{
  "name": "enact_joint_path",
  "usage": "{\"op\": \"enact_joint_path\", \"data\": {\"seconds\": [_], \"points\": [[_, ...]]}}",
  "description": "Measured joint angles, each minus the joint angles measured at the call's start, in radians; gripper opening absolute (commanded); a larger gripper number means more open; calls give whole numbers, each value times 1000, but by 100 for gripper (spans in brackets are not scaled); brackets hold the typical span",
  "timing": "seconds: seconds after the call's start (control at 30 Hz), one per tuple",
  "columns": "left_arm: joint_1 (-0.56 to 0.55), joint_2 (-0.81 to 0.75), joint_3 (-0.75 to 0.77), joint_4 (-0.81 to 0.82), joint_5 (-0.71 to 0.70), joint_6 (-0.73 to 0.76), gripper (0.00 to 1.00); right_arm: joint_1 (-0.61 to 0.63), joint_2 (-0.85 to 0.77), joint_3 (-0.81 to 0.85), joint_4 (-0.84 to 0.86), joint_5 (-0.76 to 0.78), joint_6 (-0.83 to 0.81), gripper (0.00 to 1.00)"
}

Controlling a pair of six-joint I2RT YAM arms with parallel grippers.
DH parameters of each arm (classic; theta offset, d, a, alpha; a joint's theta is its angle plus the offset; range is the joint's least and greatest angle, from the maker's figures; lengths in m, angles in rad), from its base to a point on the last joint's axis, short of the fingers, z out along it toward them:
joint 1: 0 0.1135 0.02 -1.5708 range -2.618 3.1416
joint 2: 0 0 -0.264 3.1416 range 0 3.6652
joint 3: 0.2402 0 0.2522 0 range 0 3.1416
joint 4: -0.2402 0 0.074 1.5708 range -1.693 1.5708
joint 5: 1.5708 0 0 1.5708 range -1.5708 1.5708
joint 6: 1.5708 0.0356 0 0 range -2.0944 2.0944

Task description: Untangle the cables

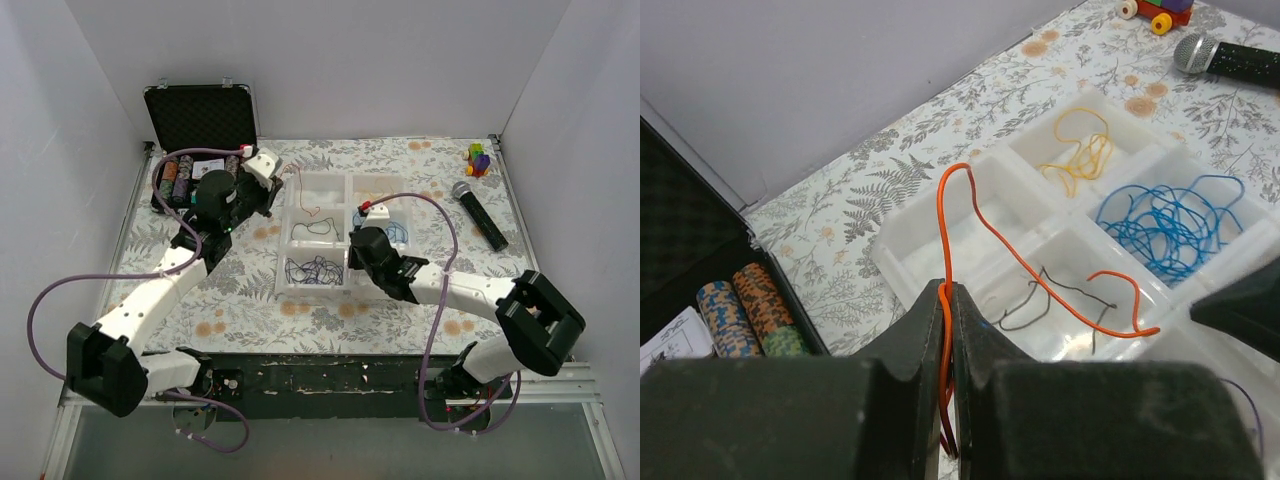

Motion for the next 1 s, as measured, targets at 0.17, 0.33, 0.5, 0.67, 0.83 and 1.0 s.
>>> {"op": "enact_joint_path", "data": {"seconds": [0.17,0.33,0.5,0.67,0.83,1.0], "points": [[2,150,27,88,15,20,0,90,-89,-74,-35,32,77,1],[6,323,67,155,39,49,0,140,-142,-116,-49,42,138,2],[6,475,135,186,42,109,0,144,-163,-122,-68,42,148,3],[2,565,183,209,58,159,0,145,-167,-124,-70,41,140,4],[-39,579,161,236,65,220,0,126,-177,-124,-77,14,134,4],[-124,591,103,246,67,311,0,91,-214,-144,-119,-29,133,6]]}}
